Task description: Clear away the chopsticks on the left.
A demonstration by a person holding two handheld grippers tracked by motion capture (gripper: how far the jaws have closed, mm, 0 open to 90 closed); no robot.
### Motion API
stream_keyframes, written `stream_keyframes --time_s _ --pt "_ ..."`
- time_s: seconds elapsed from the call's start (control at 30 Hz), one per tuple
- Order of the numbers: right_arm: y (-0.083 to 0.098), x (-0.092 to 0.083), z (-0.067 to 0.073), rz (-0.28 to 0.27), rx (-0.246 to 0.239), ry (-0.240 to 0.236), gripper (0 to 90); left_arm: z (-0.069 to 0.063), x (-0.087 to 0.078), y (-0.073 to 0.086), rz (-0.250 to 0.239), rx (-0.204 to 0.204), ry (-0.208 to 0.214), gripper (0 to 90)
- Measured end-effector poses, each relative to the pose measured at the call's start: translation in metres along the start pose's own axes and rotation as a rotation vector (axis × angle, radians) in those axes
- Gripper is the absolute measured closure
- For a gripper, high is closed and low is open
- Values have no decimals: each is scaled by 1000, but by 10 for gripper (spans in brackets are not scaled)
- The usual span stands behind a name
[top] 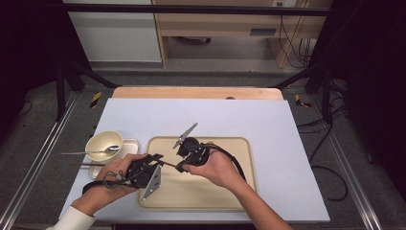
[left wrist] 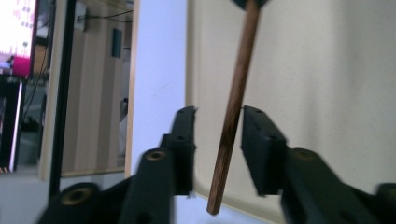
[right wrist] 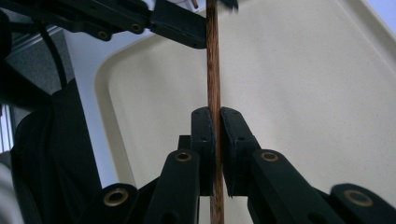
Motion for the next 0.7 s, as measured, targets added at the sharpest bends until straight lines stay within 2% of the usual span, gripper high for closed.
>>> stream_keyframes --time_s 0.03,0.07,0.1,0.13,0.17,0.2,0.23,0.3,0.33,0.37,0.4,0.43,0.47,0.5,0.53,0.57,0.6,0.63,0.67,0.7 --pt "2 3 -1 -10 16 14 846 3 -4 5 -17 -89 -25 534" --pt "2 3 -1 -10 16 14 846 3 -4 5 -17 -89 -25 499" --pt "3 7 -2 -22 46 33 846 3 -7 11 -44 -198 -73 467" --pt "3 10 -2 -23 54 46 846 3 -7 11 -44 -198 -73 451" --pt "3 13 -2 -20 63 61 845 0 -11 17 -65 -312 -81 431" --pt "3 13 -2 -20 63 61 845 0 -11 17 -65 -312 -81 415" --pt "2 20 -3 -33 93 80 845 -3 -17 23 -77 -403 -114 409" --pt "1 26 -3 -40 112 90 845 -7 -24 28 -92 -473 -151 389" --pt "1 26 -3 -40 112 90 845 -7 -24 28 -92 -473 -151 384" --pt "-1 32 -5 -49 148 106 845 -9 -27 30 -103 -517 -165 377" --pt "-2 35 -5 -58 164 108 845 -11 -30 33 -114 -559 -175 369" --pt "-3 37 -7 -67 178 115 845 -17 -35 38 -141 -624 -197 368" --pt "-4 39 -8 -69 190 124 845 -19 -38 42 -147 -648 -214 366" --pt "-3 41 -9 -69 203 129 845 -19 -38 42 -147 -648 -214 366" --pt "-3 41 -9 -69 203 129 845 -21 -40 44 -161 -685 -226 366" --pt "-2 43 -12 -70 232 135 845 -24 -43 49 -173 -746 -233 366" --pt "-2 45 -14 -70 246 132 845 -24 -43 49 -173 -746 -233 363" --pt "-2 47 -15 -70 258 130 845 -27 -47 52 -180 -771 -255 359" --pt "-2 49 -16 -70 268 130 845 -27 -47 52 -180 -771 -255 353" --pt "-2 49 -16 -70 268 130 845 -27 -48 53 -199 -795 -258 353"
Point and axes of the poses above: each handheld gripper's, and its own axes: x roughly forward along the jaws, y roughly out of its underside, z roughly to its left, the point moved 1 cm from there along x, roughly forward along the jaws, and after that the axes turned 10 degrees about -x, right-handed, at the moved point
